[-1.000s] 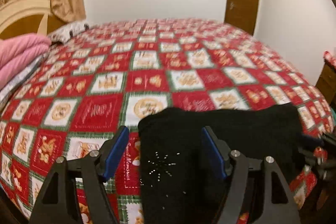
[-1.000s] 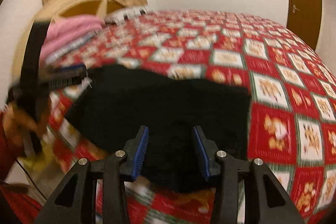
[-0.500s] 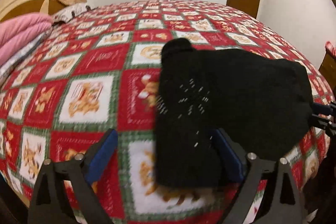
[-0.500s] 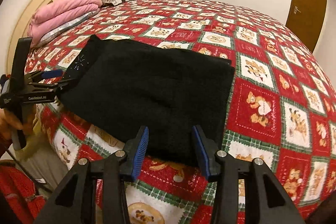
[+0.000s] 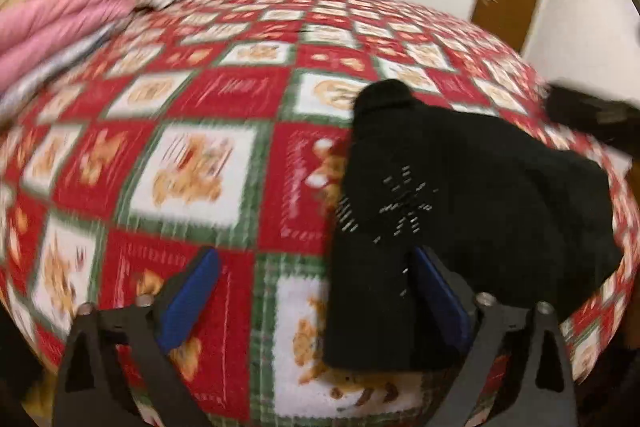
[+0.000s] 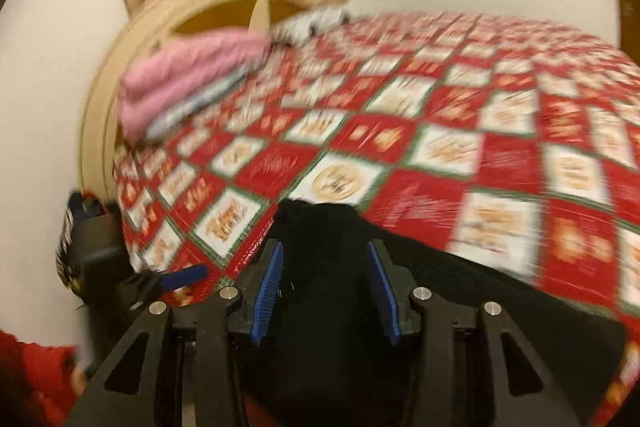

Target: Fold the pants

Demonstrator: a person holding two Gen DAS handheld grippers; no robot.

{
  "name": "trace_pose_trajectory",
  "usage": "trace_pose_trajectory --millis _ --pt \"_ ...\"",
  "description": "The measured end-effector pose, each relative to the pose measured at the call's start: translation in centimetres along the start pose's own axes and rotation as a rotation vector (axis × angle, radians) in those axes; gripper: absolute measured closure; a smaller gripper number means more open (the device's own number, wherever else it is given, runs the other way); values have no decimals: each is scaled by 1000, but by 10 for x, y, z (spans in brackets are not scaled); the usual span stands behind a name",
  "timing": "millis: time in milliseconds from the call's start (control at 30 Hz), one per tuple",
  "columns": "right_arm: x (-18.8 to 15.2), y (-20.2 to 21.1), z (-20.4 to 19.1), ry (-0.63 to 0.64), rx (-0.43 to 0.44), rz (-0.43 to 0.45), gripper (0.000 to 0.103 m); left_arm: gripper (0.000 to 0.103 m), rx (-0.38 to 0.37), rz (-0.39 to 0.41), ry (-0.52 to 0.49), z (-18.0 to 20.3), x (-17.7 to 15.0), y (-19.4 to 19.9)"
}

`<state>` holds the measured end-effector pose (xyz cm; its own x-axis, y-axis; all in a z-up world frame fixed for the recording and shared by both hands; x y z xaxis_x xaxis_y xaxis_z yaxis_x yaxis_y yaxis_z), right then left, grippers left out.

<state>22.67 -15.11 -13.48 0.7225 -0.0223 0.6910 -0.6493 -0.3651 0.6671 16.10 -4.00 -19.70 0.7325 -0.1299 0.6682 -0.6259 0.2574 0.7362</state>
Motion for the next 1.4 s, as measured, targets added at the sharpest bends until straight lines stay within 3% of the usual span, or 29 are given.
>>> trace_pose_trajectory --millis 100,167,300,367,433,533,667,833,867,900,933,1033,1100,1233,1267,1400 --pt "-2 -75 0 -20 -4 -113 56 0 22 16 -5 0 -6 4" --pt "7 -92 -3 4 -51 -84 46 0 33 30 22 -2 -10 7" --pt "15 -120 -8 -27 -122 -145 40 0 50 45 28 -1 -12 6" --pt "20 -110 -8 -42 -95 -120 40 0 54 48 44 -1 -14 7" --pt "25 -82 4 -132 -5 -35 40 0 39 39 48 0 -17 9" --pt "34 -42 30 -188 -32 39 40 0 29 44 41 1 -19 11" --pt "41 -17 32 -73 -41 0 40 0 13 36 48 0 -15 11" --pt "13 -50 -16 183 -29 -176 40 0 30 47 29 2 -17 8" --pt "4 -63 -22 246 -77 -227 40 0 33 44 28 3 -19 9" --pt "-8 -82 -21 322 -215 -293 40 0 36 39 27 3 -19 9" --pt "-12 -88 -18 339 -268 -303 36 0 41 34 24 5 -21 10" --pt "-5 -97 14 140 -317 -276 19 0 60 23 18 6 -21 11" --pt "-4 -101 33 21 -293 -277 14 0 75 21 16 6 -21 11" --pt "10 -96 50 -61 -342 -189 14 0 104 24 7 7 -22 12" --pt "14 -91 58 -105 -363 -156 18 0 113 22 5 7 -22 12" --pt "19 -51 86 -336 -233 -34 24 0 131 26 -18 9 -23 14"
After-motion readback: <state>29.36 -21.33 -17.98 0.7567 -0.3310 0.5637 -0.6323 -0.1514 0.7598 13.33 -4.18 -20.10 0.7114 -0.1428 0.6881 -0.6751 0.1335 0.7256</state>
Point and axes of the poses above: each gripper's, at about its wrist camera, not at the fingertips, and y roughly against the way its jaws point, z to its right, x to its top, the point moved 6 cm from there along -y, roughly the way its jaws point, and after that the axes turned 2 degrees about z, right-handed, at the moved point
